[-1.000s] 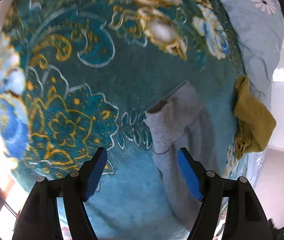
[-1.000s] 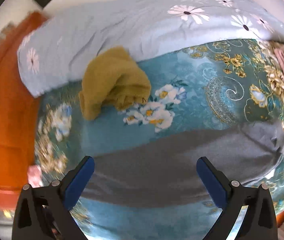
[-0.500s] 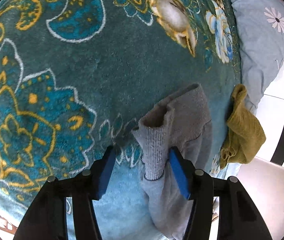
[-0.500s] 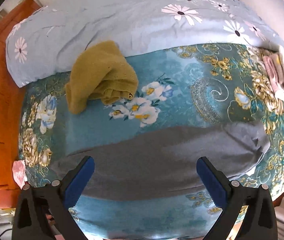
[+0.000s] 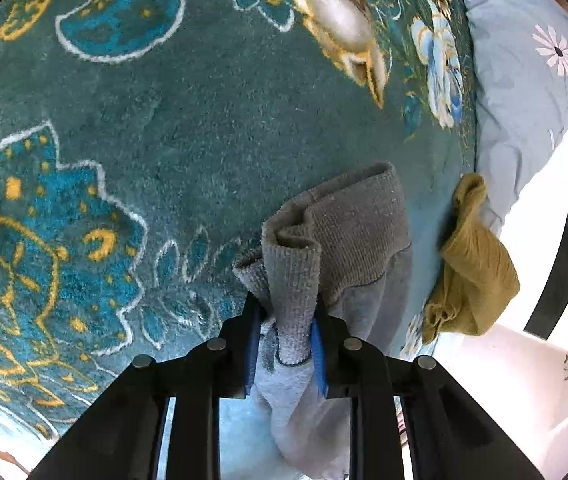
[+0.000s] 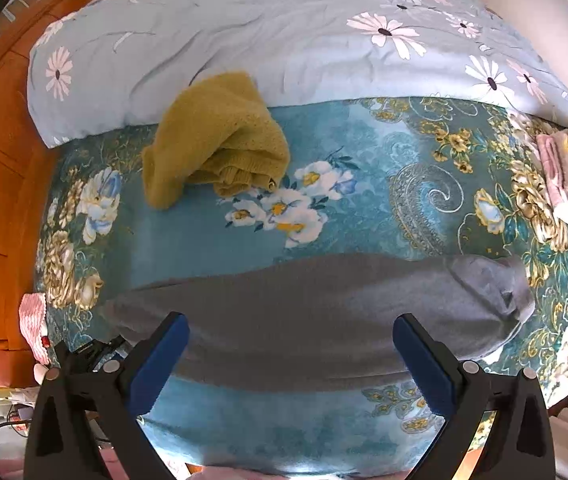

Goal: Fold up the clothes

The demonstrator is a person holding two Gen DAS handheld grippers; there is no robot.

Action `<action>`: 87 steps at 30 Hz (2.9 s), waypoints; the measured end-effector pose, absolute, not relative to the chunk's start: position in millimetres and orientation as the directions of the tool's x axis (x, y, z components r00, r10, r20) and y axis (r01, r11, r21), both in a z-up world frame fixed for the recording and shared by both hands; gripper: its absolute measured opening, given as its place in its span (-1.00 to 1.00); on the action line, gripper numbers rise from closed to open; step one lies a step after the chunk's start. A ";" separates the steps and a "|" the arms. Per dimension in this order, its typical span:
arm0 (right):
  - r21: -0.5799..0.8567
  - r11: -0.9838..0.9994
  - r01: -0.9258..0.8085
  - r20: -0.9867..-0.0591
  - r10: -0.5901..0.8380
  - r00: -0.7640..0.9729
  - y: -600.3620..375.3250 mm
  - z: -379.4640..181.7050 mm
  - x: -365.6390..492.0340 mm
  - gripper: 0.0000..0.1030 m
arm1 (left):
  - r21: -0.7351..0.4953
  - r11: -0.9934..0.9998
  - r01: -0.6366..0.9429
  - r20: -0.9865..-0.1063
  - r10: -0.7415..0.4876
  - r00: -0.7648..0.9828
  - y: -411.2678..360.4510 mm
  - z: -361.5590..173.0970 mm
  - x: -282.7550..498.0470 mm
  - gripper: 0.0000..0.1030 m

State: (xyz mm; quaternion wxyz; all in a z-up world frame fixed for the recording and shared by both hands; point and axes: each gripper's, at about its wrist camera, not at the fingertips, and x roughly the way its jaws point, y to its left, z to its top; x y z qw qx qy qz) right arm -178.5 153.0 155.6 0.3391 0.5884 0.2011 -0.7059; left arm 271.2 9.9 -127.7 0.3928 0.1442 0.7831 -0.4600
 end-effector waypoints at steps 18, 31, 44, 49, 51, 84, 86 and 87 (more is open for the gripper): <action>0.210 -0.751 0.626 -0.951 -0.305 -0.047 203.6 147.4 -215.2 1.00 | -0.590 0.261 0.764 -0.807 -0.226 -0.546 5.0 -42.3 233.7 -0.81; 0.332 -0.725 0.603 -0.926 -0.372 0.063 255.9 110.7 -265.3 1.00 | -0.308 -0.433 0.847 -0.854 -0.266 -0.446 68.0 77.4 36.3 -0.81; 0.331 -0.752 0.571 -0.936 -0.337 0.100 353.6 67.9 -348.8 1.00 | -0.195 -0.556 0.808 -0.947 -0.107 -0.303 184.7 20.3 -122.4 -0.82; 0.331 -0.755 0.566 -0.937 -0.332 0.106 371.3 61.6 -361.2 1.00 | -0.142 -0.594 0.792 -0.975 -0.054 -0.215 206.2 0.4 -148.8 -0.80; 0.335 -0.758 0.560 -0.936 -0.335 0.108 375.0 60.5 -363.5 1.00 | -0.161 -0.578 0.800 -0.976 -0.029 -0.217 207.4 0.4 -147.6 -0.72; 0.452 -0.536 0.713 -0.890 -0.317 0.327 204.8 -39.1 -241.4 0.60 | -0.125 -0.189 0.974 -0.992 0.004 -0.127 115.4 15.8 80.3 -0.28; 0.458 -0.563 0.687 -0.889 -0.296 0.350 202.6 -49.9 -244.2 0.49 | -0.134 -0.195 0.972 -0.991 0.009 -0.134 110.3 16.0 83.3 -0.28; 0.463 -0.576 0.674 -0.886 -0.288 0.364 202.1 -55.5 -245.2 0.42 | -0.137 -0.198 0.971 -0.990 0.009 -0.137 106.9 16.5 84.3 -0.28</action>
